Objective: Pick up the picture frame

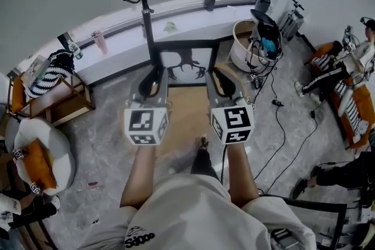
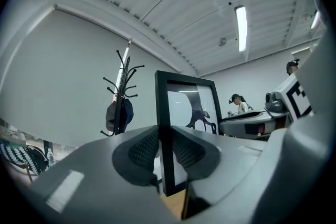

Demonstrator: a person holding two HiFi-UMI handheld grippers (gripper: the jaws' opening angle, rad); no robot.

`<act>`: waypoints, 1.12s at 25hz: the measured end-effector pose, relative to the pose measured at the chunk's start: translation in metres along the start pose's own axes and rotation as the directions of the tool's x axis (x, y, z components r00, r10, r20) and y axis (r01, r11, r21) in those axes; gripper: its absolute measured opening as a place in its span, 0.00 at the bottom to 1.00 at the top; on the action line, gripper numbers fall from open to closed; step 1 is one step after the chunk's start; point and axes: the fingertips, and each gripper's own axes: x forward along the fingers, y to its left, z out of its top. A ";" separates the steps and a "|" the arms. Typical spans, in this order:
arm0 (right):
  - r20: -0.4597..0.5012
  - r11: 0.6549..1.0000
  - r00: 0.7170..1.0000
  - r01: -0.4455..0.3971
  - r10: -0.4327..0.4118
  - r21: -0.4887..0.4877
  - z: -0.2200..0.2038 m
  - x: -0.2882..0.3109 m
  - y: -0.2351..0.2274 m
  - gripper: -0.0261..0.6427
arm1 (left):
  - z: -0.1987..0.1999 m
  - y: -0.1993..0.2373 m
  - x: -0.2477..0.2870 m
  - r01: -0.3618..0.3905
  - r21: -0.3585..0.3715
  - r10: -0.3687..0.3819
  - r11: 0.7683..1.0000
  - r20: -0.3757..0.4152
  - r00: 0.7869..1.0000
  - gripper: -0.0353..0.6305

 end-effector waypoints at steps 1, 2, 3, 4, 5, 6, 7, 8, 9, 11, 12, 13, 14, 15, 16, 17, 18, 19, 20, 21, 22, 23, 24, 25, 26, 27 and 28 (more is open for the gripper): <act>0.011 1.000 1.000 0.005 -0.005 -0.008 0.007 -0.003 0.000 0.15 | 0.006 -0.001 -0.002 0.006 -0.002 -0.006 1.000 0.014 1.000 0.18; 0.021 1.000 1.000 0.010 -0.010 -0.015 0.012 -0.007 0.000 0.15 | 0.011 -0.002 -0.003 0.011 -0.002 -0.011 1.000 0.026 1.000 0.18; 0.030 1.000 0.999 0.012 -0.012 -0.020 0.017 -0.010 0.000 0.15 | 0.015 -0.003 -0.005 0.017 0.001 -0.017 1.000 0.035 0.999 0.18; 0.039 1.000 0.999 0.013 -0.012 -0.020 0.022 -0.013 0.000 0.15 | 0.020 -0.004 -0.006 0.021 0.005 -0.021 1.000 0.043 0.999 0.18; 0.047 1.000 0.999 0.012 -0.011 -0.019 0.026 -0.015 0.000 0.14 | 0.025 -0.006 -0.007 0.024 0.010 -0.024 1.000 0.052 0.998 0.18; 0.055 1.000 0.998 0.011 -0.010 -0.017 0.029 -0.018 0.000 0.14 | 0.030 -0.007 -0.009 0.025 0.019 -0.026 1.000 0.061 0.998 0.18; 0.062 1.000 0.998 0.012 -0.011 -0.017 0.033 -0.021 0.000 0.14 | 0.035 -0.009 -0.010 0.025 0.029 -0.027 0.999 0.070 0.997 0.18; 0.070 1.000 0.997 0.014 -0.012 -0.017 0.036 -0.023 0.000 0.14 | 0.040 -0.011 -0.012 0.025 0.039 -0.028 0.999 0.080 0.996 0.18; 0.078 1.000 0.997 0.015 -0.014 -0.019 0.040 -0.025 0.000 0.14 | 0.045 -0.012 -0.014 0.024 0.048 -0.029 0.999 0.090 0.996 0.18; 0.095 1.000 0.995 0.019 -0.017 -0.025 0.048 -0.029 0.000 0.14 | 0.055 -0.013 -0.017 0.028 0.057 -0.034 0.998 0.111 0.993 0.18; 0.104 0.999 0.994 0.020 -0.017 -0.029 0.052 -0.030 0.001 0.15 | 0.059 -0.013 -0.018 0.031 0.058 -0.037 0.998 0.121 0.992 0.18; 0.112 0.999 0.994 0.021 -0.018 -0.034 0.056 -0.031 0.002 0.14 | 0.063 -0.013 -0.019 0.032 0.058 -0.040 0.998 0.131 0.991 0.18; 0.120 0.999 0.993 0.022 -0.017 -0.039 0.060 -0.031 0.002 0.14 | 0.066 -0.012 -0.020 0.032 0.059 -0.040 0.998 0.139 0.989 0.18; 0.126 0.999 0.992 0.022 -0.016 -0.045 0.062 -0.032 0.003 0.14 | 0.069 -0.012 -0.021 0.031 0.060 -0.039 0.998 0.146 0.989 0.18; 0.131 0.998 0.991 0.021 -0.015 -0.051 0.064 -0.033 0.004 0.14 | 0.071 -0.012 -0.022 0.028 0.062 -0.037 0.998 0.150 0.988 0.18; 0.133 0.998 0.991 0.020 -0.012 -0.055 0.065 -0.034 0.004 0.14 | 0.072 -0.012 -0.023 0.025 0.064 -0.035 0.998 0.153 0.988 0.18; 0.133 0.998 0.991 0.018 -0.010 -0.057 0.066 -0.035 0.005 0.14 | 0.073 -0.012 -0.024 0.023 0.065 -0.033 0.998 0.154 0.987 0.18; 0.131 0.998 0.991 0.016 -0.008 -0.058 0.066 -0.035 0.005 0.14 | 0.074 -0.012 -0.025 0.022 0.066 -0.032 0.998 0.154 0.988 0.18; 0.128 0.998 0.992 0.015 -0.007 -0.059 0.065 -0.035 0.005 0.14 | 0.073 -0.012 -0.025 0.021 0.066 -0.031 0.998 0.153 0.988 0.18; 0.125 0.998 0.992 0.014 -0.007 -0.059 0.065 -0.034 0.005 0.14 | 0.073 -0.012 -0.024 0.021 0.065 -0.031 0.998 0.152 0.988 0.18; 0.121 0.998 0.993 0.014 -0.007 -0.060 0.064 -0.033 0.005 0.14 | 0.072 -0.012 -0.024 0.022 0.064 -0.031 0.998 0.150 0.988 0.18; 0.117 0.998 0.993 0.014 -0.007 -0.061 0.063 -0.032 0.005 0.14 | 0.071 -0.011 -0.023 0.022 0.062 -0.031 0.998 0.147 0.989 0.18; 0.114 0.998 0.994 0.013 -0.006 -0.062 0.062 -0.032 0.005 0.14 | 0.069 -0.010 -0.023 0.022 0.059 -0.030 0.998 0.143 0.989 0.18; 0.111 0.998 0.994 0.011 -0.004 -0.063 0.061 -0.031 0.006 0.14 | 0.068 -0.009 -0.023 0.022 0.057 -0.030 0.998 0.140 0.990 0.18; 0.109 0.998 0.994 0.010 -0.003 -0.064 0.061 -0.030 0.006 0.14 | 0.067 -0.009 -0.023 0.022 0.055 -0.030 0.998 0.137 0.990 0.18; 0.108 0.998 0.994 0.009 -0.002 -0.065 0.060 -0.030 0.007 0.14 | 0.066 -0.008 -0.023 0.022 0.054 -0.029 0.998 0.136 0.990 0.18; 0.107 0.998 0.994 0.009 -0.002 -0.068 0.060 -0.030 0.008 0.14 | 0.066 -0.007 -0.023 0.022 0.052 -0.029 0.998 0.135 0.990 0.18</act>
